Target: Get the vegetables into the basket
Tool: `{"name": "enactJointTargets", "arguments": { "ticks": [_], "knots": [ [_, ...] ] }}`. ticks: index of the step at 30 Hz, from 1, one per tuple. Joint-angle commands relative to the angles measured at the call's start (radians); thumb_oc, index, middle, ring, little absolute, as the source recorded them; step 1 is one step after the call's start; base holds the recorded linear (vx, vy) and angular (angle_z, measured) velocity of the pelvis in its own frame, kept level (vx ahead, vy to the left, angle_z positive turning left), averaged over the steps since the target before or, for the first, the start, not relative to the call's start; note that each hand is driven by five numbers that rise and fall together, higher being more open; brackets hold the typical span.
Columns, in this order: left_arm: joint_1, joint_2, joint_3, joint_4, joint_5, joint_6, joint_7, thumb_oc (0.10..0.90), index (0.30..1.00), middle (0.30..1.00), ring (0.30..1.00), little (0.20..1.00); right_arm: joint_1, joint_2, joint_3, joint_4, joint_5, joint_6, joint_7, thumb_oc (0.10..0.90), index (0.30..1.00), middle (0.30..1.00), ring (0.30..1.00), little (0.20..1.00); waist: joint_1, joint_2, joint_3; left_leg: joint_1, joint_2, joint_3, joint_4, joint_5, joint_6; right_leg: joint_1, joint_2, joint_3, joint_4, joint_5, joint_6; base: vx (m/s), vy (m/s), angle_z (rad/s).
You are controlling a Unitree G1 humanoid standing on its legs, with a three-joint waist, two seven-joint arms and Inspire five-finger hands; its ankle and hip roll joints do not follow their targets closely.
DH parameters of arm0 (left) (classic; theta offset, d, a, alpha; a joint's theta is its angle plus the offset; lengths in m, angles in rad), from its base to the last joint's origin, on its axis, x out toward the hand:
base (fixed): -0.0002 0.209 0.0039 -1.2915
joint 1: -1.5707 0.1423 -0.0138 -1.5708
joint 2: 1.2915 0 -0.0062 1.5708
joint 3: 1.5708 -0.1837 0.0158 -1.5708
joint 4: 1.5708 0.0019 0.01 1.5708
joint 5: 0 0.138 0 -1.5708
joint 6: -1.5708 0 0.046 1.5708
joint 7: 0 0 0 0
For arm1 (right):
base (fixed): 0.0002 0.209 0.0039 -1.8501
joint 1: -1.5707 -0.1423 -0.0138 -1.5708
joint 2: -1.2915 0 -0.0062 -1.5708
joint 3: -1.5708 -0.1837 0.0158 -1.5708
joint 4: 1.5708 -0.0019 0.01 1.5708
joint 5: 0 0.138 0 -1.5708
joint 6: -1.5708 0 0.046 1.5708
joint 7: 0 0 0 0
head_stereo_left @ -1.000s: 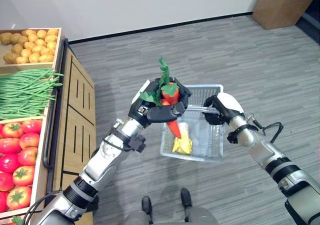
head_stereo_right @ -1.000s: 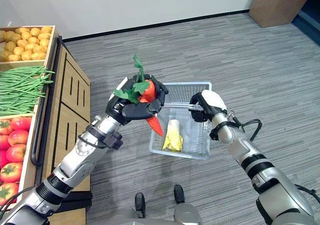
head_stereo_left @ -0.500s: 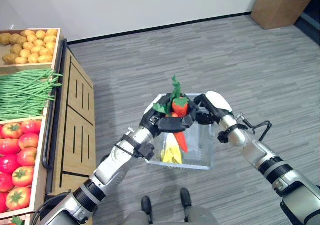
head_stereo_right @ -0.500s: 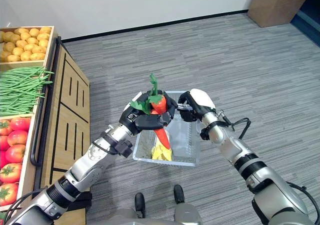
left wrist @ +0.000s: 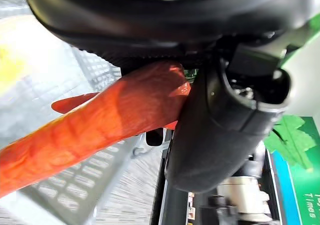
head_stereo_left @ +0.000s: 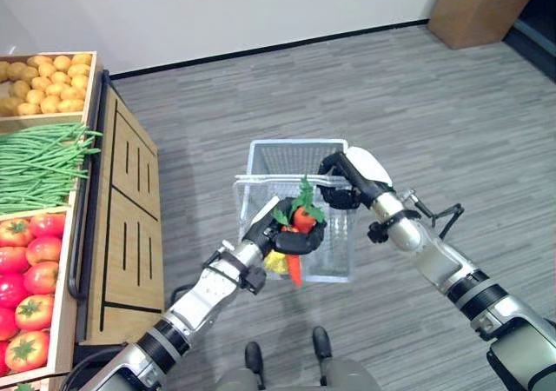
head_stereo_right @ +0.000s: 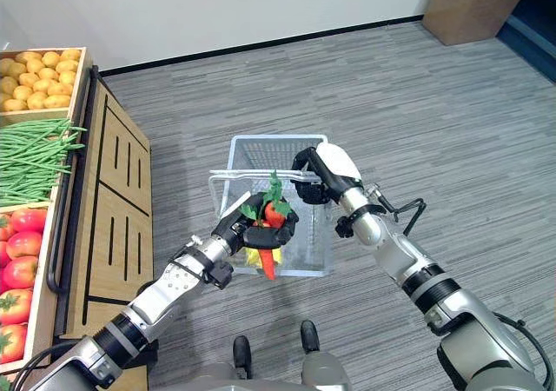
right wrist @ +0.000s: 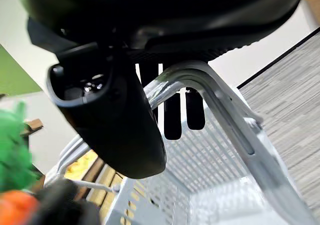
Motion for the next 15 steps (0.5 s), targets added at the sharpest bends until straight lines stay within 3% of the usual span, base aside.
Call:
{"name": "enactJointTargets", "arguments": {
  "ticks": [1, 11, 12, 13, 14, 15],
  "knots": [
    [-0.051, -0.033, -0.025, 0.03, 0.072, -0.087, 0.021, 0.4, 0.3, 0.3, 0.3, 0.3, -0.163, 0.063, -0.116, -0.119, 0.106, -0.135, -0.084, 0.4, 0.3, 0.3, 0.3, 0.3, 0.015, -0.066, -0.148, 0.029, 0.042, 0.014, 0.001, -0.059, -0.057, 0.008, -0.108, -0.05, -0.001, -0.019, 0.112, 0.0, 0.0, 0.0],
    [-0.049, -0.035, 0.048, 0.184, 0.264, -0.069, 0.1, 0.4, 0.3, 0.3, 0.3, 0.3, -0.078, -0.021, -0.124, -0.272, 0.196, -0.164, 0.012, 0.4, 0.3, 0.3, 0.3, 0.3, -0.001, -0.069, -0.154, 0.032, 0.049, 0.023, 0.001, -0.058, -0.064, 0.01, -0.106, -0.051, -0.001, -0.02, 0.112, 0.0, 0.0, 0.0],
    [-0.046, -0.037, 0.06, 0.208, 0.281, -0.065, 0.109, 0.486, 0.421, 0.421, 0.421, 0.421, -0.066, -0.032, -0.126, -0.284, 0.204, -0.167, 0.021, 0.4, 0.3, 0.3, 0.3, 0.3, -0.002, -0.069, -0.154, 0.033, 0.05, 0.025, 0.001, -0.058, -0.064, 0.01, -0.105, -0.051, -0.001, -0.02, 0.112, 0.0, 0.0, 0.0],
    [-0.046, -0.032, 0.076, 0.232, 0.306, -0.061, 0.12, 0.643, 0.64, 0.64, 0.64, 0.64, -0.055, -0.04, -0.126, -0.293, 0.207, -0.168, 0.03, 0.4, 0.3, 0.3, 0.3, 0.3, -0.003, -0.07, -0.155, 0.034, 0.05, 0.027, 0.001, -0.058, -0.065, 0.01, -0.104, -0.049, -0.001, -0.02, 0.112, 0.0, 0.0, 0.0],
    [-0.042, -0.032, 0.095, 0.268, 0.326, -0.058, 0.134, 0.869, 0.956, 0.956, 0.956, 0.956, -0.041, -0.051, -0.126, -0.302, 0.219, -0.172, 0.041, 0.4, 0.3, 0.3, 0.3, 0.3, -0.005, -0.071, -0.157, 0.037, 0.051, 0.031, 0.001, -0.059, -0.066, 0.01, -0.104, -0.048, -0.001, -0.021, 0.112, 0.0, 0.0, 0.0],
    [-0.042, -0.033, 0.095, 0.268, 0.327, -0.059, 0.134, 0.831, 0.904, 0.904, 0.904, 0.904, -0.041, -0.052, -0.126, -0.303, 0.219, -0.172, 0.042, 0.4, 0.3, 0.3, 0.3, 0.3, -0.005, -0.071, -0.157, 0.038, 0.051, 0.031, 0.001, -0.059, -0.066, 0.01, -0.103, -0.048, -0.001, -0.021, 0.112, 0.0, 0.0, 0.0]
  ]
}}
